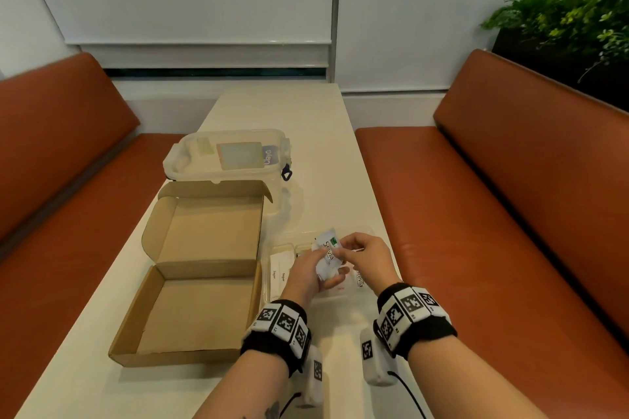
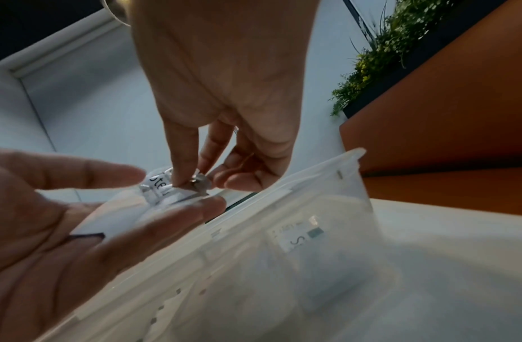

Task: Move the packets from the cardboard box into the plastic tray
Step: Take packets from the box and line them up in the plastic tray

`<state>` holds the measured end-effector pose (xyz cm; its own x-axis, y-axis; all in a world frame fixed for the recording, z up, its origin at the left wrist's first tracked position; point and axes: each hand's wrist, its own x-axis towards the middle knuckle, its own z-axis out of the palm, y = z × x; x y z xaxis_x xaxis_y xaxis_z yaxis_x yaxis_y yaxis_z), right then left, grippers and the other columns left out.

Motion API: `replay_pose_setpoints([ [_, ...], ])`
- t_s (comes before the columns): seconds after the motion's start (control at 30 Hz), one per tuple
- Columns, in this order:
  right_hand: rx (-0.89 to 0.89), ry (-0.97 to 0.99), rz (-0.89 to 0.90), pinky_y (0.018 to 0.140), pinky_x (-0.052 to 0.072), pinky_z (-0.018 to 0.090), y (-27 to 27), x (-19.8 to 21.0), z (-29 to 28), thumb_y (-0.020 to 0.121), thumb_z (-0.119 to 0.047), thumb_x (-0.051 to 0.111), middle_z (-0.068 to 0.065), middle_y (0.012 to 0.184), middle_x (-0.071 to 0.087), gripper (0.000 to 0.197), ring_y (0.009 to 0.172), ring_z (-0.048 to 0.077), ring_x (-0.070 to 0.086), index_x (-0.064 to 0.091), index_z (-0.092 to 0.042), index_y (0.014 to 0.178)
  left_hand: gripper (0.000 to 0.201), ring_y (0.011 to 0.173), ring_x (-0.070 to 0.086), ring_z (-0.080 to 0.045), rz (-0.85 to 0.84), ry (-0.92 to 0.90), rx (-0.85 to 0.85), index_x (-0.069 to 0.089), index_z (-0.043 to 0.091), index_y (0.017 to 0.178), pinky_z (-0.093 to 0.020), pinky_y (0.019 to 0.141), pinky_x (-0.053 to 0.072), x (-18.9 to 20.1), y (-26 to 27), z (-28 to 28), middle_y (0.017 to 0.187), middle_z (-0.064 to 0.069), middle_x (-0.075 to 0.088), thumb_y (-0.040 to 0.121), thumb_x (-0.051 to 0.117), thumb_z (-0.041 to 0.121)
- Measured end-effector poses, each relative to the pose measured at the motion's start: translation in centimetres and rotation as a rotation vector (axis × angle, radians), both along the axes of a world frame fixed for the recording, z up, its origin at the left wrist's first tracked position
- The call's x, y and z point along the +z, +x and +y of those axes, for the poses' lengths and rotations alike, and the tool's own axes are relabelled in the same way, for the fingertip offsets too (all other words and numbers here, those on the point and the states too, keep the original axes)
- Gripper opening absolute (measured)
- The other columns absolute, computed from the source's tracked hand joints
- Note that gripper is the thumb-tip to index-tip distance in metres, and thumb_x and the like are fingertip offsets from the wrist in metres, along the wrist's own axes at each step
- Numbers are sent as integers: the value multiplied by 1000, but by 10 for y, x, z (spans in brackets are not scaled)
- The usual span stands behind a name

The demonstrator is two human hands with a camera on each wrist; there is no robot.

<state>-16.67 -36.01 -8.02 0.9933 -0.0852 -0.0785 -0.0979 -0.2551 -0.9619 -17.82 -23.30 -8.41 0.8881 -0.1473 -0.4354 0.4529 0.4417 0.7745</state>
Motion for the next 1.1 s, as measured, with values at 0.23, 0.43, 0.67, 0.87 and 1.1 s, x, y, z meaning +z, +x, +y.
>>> replay_pose_setpoints([
  [0.23,-220,-217,11,57,45,18,3,10,-34,77,-16,76,1,76,68,16,66,9,61,64,-15,86,29,72,64,-31,45,-79,127,50,-3,118,-30,52,58,-2,4,2,94,-26,61,95,33,5],
  [0.43,-92,-657,91,66,51,28,-2,4,-36,80,-13,67,3,81,68,20,77,19,65,56,-20,95,24,73,66,-32,56,-120,201,54,0,107,-31,51,58,-9,6,4,89,-23,63,95,34,4],
  [0.67,122,-1081,175,73,49,30,0,-15,-26,90,-12,50,5,102,66,16,92,23,64,61,-14,101,24,73,67,-31,58,-98,217,56,4,101,-31,52,58,-9,7,4,87,-22,65,94,33,2],
  [0.87,215,-1195,95,76,49,32,3,-16,-22,90,-11,50,6,115,57,29,98,25,62,50,-16,119,23,78,67,-33,55,-91,203,53,2,107,-31,52,59,-6,6,5,92,-25,64,95,33,3],
  [1.1,303,-1328,83,85,52,33,2,-19,-20,91,-12,54,5,120,57,27,105,25,61,63,-17,116,28,82,67,-32,48,-94,182,52,1,115,-33,57,59,-9,5,6,95,-24,64,95,32,2],
])
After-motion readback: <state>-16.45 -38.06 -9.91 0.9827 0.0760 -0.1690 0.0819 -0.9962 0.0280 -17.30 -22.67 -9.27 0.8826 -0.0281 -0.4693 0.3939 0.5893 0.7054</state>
